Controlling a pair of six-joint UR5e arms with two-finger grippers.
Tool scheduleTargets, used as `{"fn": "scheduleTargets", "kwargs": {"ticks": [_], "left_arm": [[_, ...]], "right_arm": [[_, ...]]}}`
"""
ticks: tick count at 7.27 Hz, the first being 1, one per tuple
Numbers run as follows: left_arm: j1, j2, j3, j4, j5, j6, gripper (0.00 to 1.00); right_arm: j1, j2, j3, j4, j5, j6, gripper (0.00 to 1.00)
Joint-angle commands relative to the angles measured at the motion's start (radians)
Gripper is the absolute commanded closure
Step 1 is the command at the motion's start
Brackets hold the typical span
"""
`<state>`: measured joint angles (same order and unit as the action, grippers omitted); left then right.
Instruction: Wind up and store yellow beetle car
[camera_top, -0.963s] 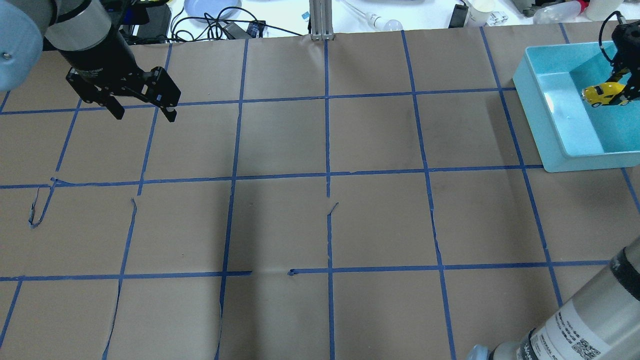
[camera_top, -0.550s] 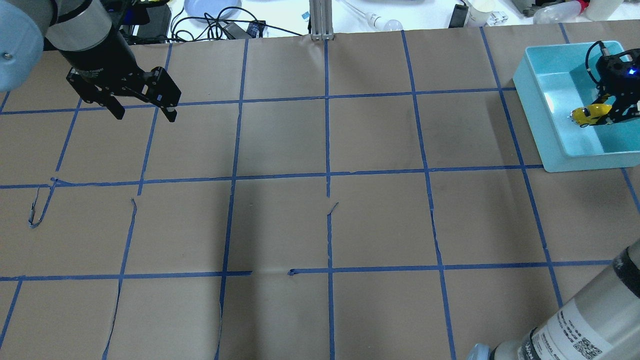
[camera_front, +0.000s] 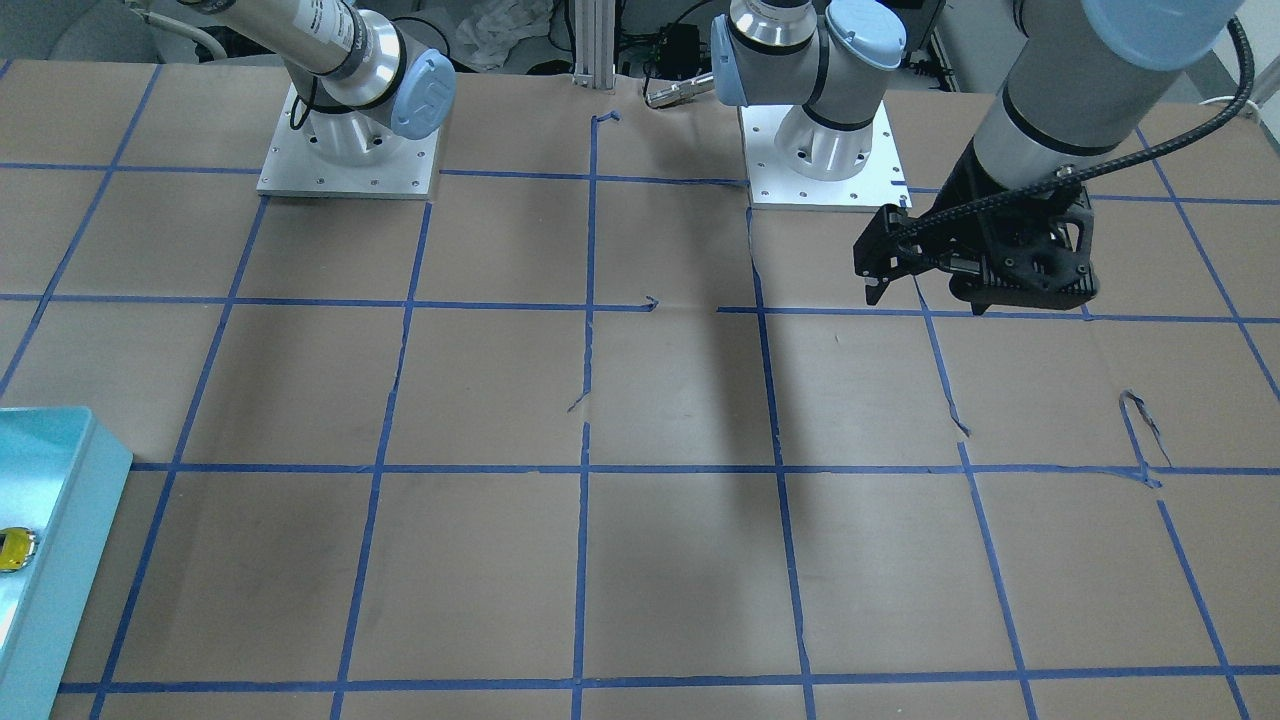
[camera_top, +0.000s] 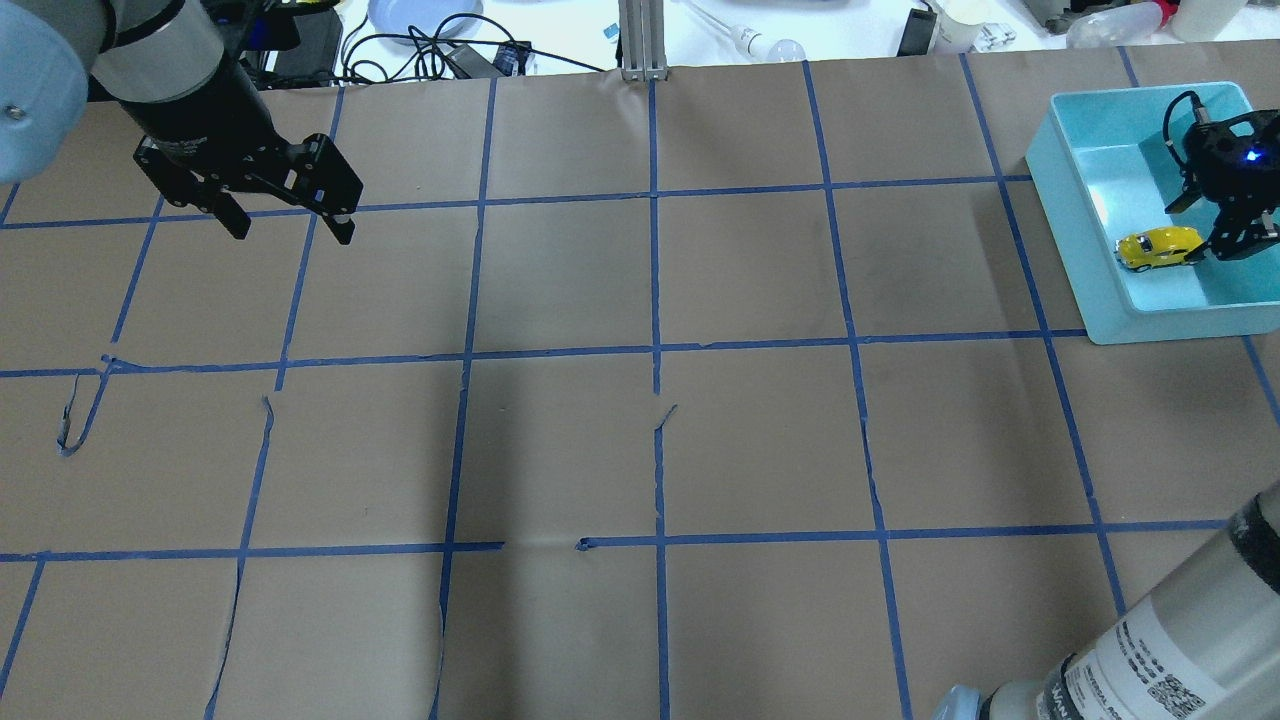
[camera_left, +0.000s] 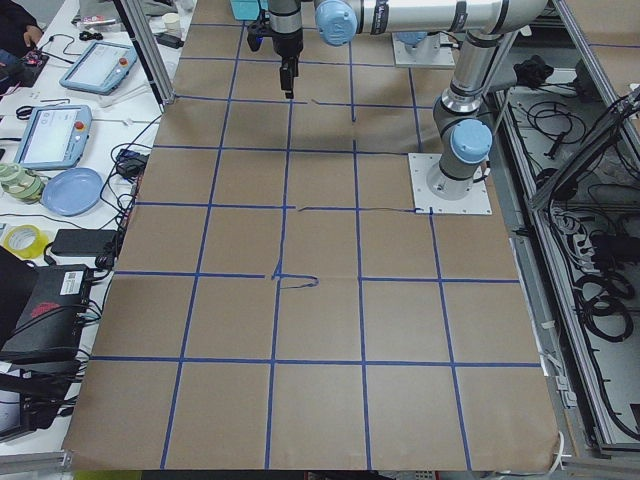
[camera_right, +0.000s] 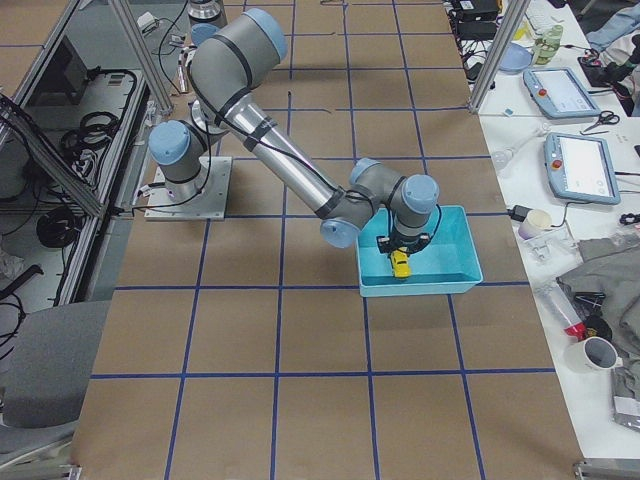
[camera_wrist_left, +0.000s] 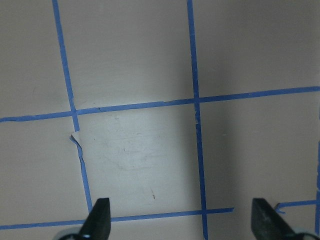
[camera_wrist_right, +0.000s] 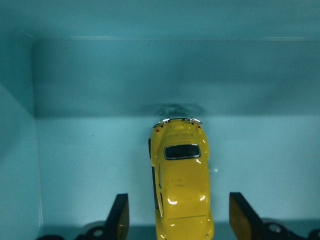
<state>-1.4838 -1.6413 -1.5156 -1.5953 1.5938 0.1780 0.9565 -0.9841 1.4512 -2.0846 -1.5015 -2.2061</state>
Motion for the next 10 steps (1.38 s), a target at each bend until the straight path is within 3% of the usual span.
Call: {"fn": "scheduleTargets", "kwargs": {"ticks": [1, 2, 5, 6, 7, 8, 10], "left_arm": [[-0.001, 0.000, 0.002, 0.002, 0.000, 0.000, 0.00], [0.000, 0.000, 0.002, 0.000, 0.000, 0.002, 0.00], [0.000, -0.002, 0.002, 0.000, 0.002, 0.002, 0.00], [0.000, 0.000, 0.002, 0.000, 0.002, 0.002, 0.00], [0.000, 0.000, 0.002, 0.000, 0.002, 0.002, 0.00], [0.000, 0.000, 0.002, 0.000, 0.002, 0.002, 0.00], [0.000, 0.000, 0.002, 0.000, 0.002, 0.000, 0.00]], "right_arm": [[0.037, -0.173, -0.003, 0.102, -0.002, 0.134, 0.00], [0.101, -0.255, -0.003, 0.217, 0.006, 0.272, 0.00], [0.431, -0.383, -0.006, 0.274, 0.003, 0.859, 0.00], [0.508, -0.407, -0.008, 0.276, -0.009, 1.140, 0.00], [0.560, -0.442, -0.006, 0.287, -0.022, 1.334, 0.00], [0.611, -0.487, -0.003, 0.399, -0.058, 1.473, 0.02], [0.636, -0.563, -0.011, 0.510, -0.052, 1.848, 0.06]]}}
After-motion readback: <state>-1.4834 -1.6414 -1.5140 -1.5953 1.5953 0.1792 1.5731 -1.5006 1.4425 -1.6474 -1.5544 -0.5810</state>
